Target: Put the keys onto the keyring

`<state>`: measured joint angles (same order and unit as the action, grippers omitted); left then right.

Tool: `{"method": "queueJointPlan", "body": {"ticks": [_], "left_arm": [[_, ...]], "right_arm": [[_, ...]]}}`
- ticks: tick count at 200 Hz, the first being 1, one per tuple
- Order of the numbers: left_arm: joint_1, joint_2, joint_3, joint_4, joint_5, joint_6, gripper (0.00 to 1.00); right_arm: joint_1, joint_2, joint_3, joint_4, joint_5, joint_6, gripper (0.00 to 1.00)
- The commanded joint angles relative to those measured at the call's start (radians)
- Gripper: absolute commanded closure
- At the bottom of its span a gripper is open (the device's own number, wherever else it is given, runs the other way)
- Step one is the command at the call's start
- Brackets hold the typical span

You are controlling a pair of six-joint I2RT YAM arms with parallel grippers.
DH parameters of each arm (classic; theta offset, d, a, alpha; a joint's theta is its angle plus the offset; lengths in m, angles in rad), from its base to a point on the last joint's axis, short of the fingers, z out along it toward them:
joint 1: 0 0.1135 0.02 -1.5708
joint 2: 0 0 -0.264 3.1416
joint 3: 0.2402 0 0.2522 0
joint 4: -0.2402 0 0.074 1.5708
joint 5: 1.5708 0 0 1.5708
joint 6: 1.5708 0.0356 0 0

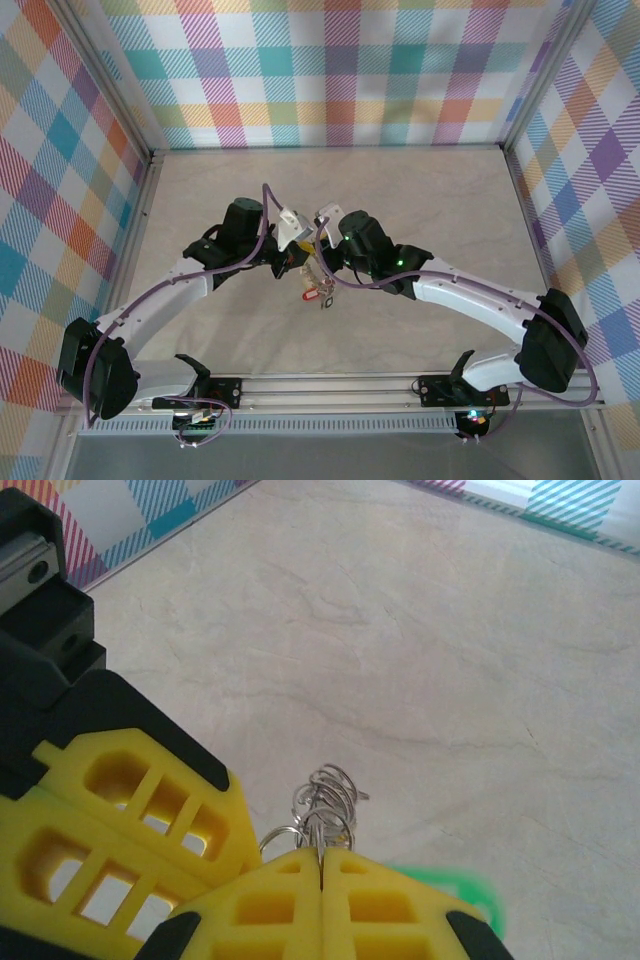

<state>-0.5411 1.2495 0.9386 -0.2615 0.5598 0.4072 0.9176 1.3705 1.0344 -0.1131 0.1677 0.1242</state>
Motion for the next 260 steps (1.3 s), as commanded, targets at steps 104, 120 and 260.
{"method": "queueJointPlan", "body": {"ticks": [104,120,260], "left_arm": [[-0.010,-0.022,0.041,0.016,0.050,-0.021,1.00],[-0.010,-0.020,0.050,0.001,0.074,-0.022,1.00],[-0.005,0.006,0.126,-0.150,0.221,-0.065,1.00]], "right_arm": [[-0.038,-0.160,-0.056,-0.137,-0.077,-0.276,1.00],[-0.039,-0.171,-0.073,-0.135,-0.078,-0.347,1.00],[-0.046,-0.224,-0.176,0.195,-0.225,-1.115,1.00]]}}
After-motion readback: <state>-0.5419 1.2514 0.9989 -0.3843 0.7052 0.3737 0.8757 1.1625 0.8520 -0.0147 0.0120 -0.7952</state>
